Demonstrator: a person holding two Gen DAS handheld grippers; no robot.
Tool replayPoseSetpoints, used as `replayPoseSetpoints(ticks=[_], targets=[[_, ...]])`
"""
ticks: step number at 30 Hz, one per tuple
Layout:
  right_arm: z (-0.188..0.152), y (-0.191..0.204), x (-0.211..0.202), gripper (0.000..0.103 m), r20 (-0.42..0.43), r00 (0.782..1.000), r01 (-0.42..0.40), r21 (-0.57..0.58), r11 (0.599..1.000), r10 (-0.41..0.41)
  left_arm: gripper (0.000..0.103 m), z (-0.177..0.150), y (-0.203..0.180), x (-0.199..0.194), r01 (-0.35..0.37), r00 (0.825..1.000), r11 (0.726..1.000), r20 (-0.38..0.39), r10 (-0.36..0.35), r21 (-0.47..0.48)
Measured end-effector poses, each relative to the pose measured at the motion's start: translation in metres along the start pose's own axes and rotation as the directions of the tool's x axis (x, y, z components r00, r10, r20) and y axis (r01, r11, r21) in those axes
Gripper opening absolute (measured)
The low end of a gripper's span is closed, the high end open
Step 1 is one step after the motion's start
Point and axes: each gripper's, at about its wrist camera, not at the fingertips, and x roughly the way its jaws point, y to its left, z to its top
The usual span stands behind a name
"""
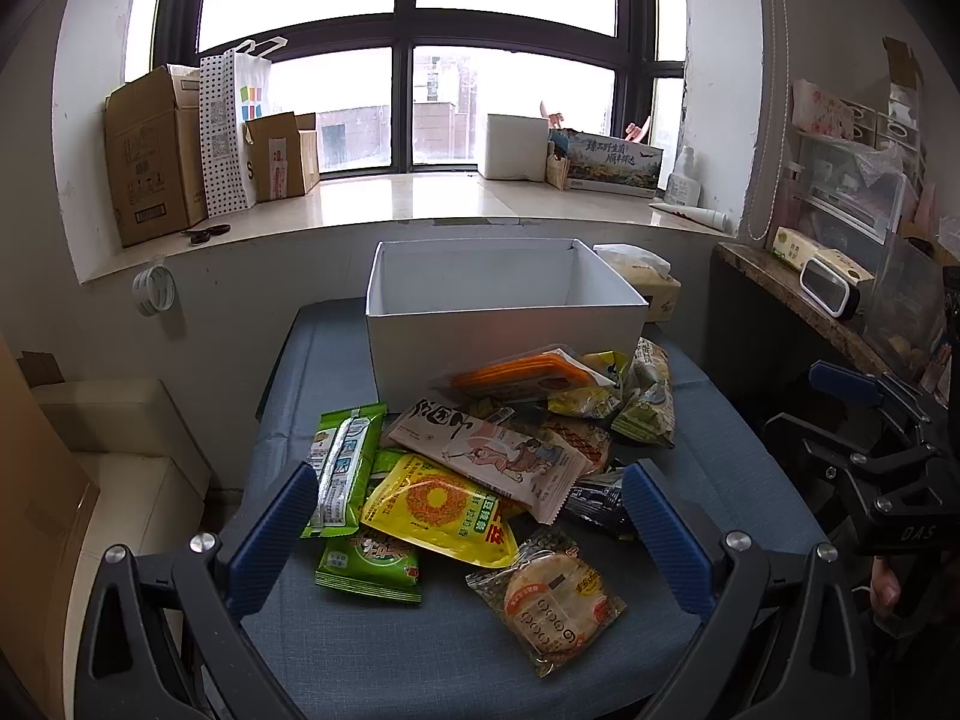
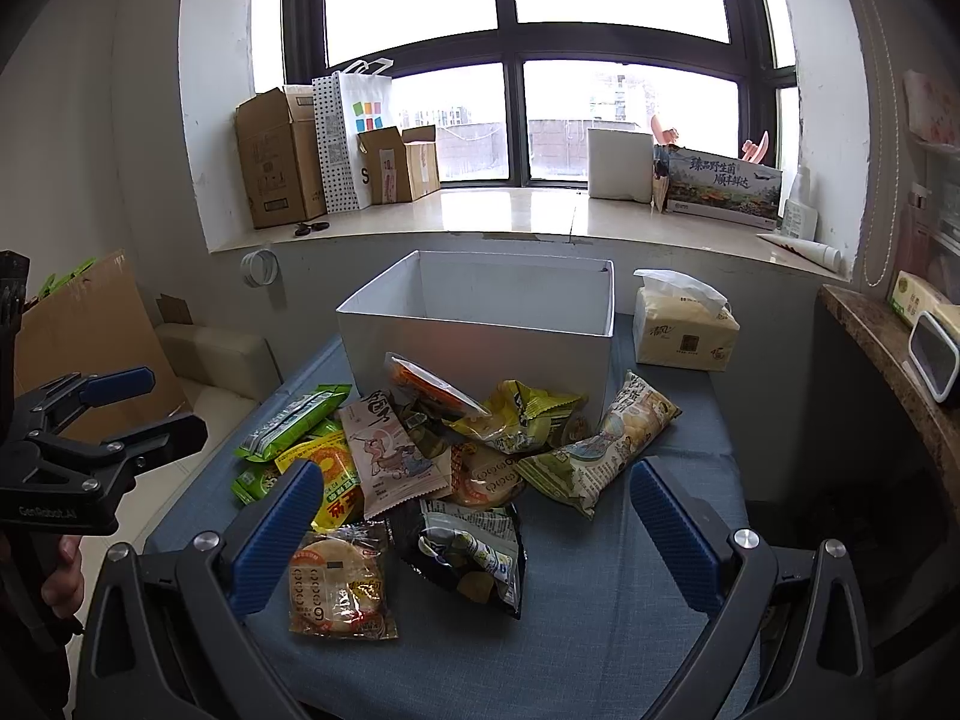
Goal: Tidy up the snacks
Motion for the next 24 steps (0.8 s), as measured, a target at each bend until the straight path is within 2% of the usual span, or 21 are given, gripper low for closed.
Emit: replayPoseSetpoints(ticks=[24], targets=[[-0.0013,0.0013,0.0006,0.103,-0.005,1.0,0.0,-0.002,1.0,0.0,0.103,-0.0011,0.0019,0.0003,0.003,1.0,1.0,-0.003,-0.003,-0.002]])
